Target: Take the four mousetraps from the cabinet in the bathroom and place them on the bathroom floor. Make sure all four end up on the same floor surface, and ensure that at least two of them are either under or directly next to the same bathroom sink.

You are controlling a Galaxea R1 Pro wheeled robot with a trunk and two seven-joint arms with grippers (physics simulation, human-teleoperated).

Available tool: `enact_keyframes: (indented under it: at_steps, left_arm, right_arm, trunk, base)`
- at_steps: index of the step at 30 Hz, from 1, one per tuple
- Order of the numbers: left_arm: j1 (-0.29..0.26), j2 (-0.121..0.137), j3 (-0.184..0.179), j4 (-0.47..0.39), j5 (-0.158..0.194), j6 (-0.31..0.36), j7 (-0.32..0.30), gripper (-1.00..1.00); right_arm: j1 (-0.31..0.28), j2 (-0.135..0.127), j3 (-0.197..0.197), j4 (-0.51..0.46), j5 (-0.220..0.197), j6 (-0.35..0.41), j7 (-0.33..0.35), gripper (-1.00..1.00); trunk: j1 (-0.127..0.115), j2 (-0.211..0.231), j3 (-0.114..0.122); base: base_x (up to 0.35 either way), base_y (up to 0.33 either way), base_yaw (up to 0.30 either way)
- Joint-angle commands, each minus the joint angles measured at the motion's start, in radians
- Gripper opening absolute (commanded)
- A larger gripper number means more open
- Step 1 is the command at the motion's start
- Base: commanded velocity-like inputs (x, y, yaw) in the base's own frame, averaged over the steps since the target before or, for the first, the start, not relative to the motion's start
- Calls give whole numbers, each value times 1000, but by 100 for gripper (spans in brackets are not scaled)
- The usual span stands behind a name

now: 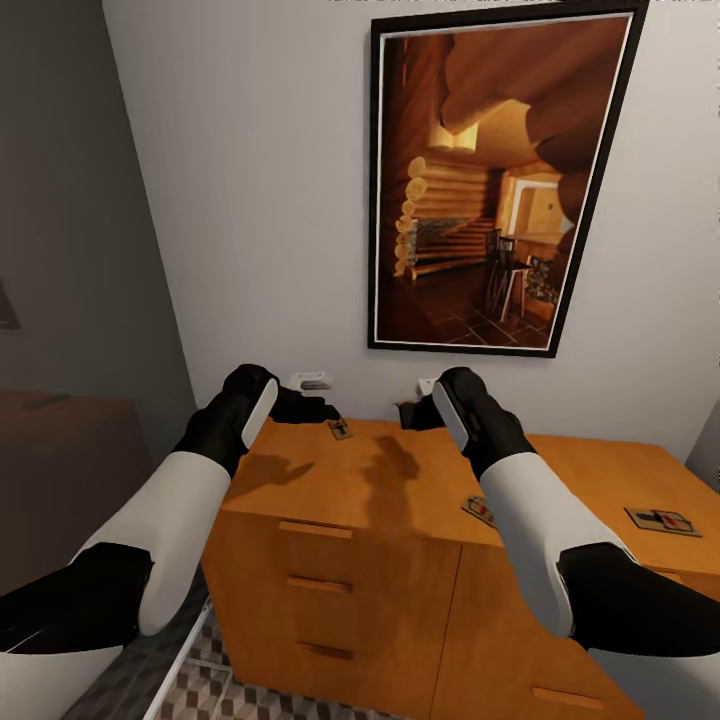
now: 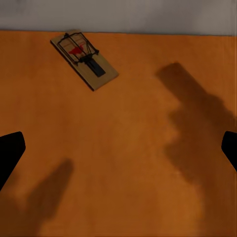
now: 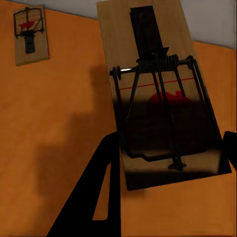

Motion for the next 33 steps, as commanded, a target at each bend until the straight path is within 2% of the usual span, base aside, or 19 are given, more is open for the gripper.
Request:
enact_keyframes:
  at_steps: [1,9,21,25,28,29,30,31,32,33]
  left_arm:
    - [-1,1,-2,-1,10,5,6,100]
    - [-1,2,-1,-1,10,4,6,100]
    - [-1,1,-1,5,13,3,10,100]
    - [-1,-7,2,16,11,-2,29,100]
    - [-1,-25,11,24,12,-4,101,100]
    - [-1,-39,17,26,14,-5,164,100]
    - [-1,-45,19,26,16,-6,201,100]
    - [-1,-56,23,26,23,-7,278,100]
    - [-1,-61,24,26,30,-8,315,100]
    - [-1,-65,26,25,54,-12,381,100]
  right_arm:
    - [-1,-5,2,0,-7,3,-3,-100]
    - [-1,-46,3,0,-7,3,-4,-100]
    - [-1,-46,4,-1,-7,3,-5,-100]
    - [-1,-43,5,-1,-7,3,-5,-100]
    - [-1,-42,5,-2,-8,3,-5,-100]
    - [-1,-41,5,-3,-8,3,-5,-100]
    - [-1,-41,5,-3,-8,3,-5,-100]
    - [-1,-41,6,-3,-8,3,-6,-100]
    - [-1,-41,6,-4,-8,3,-6,-100]
    - [-1,-41,6,-4,-8,3,-6,-100]
  trunk:
    - [0,-1,0]
    - [0,-1,4]
    - [0,-1,4]
    - [0,-1,4]
    - [0,-1,4]
    - [0,-1,4]
    - [0,-1,4]
    - [0,-1,4]
    - [0,-1,4]
    - [0,-1,4]
  base:
    - [0,0,-111]
    - [0,0,-113]
    - [0,0,-9]
    - [0,0,0]
    - [0,0,0]
    - [0,0,0]
    - [0,0,0]
    - [0,0,0]
    - [0,0,0]
    - [0,0,0]
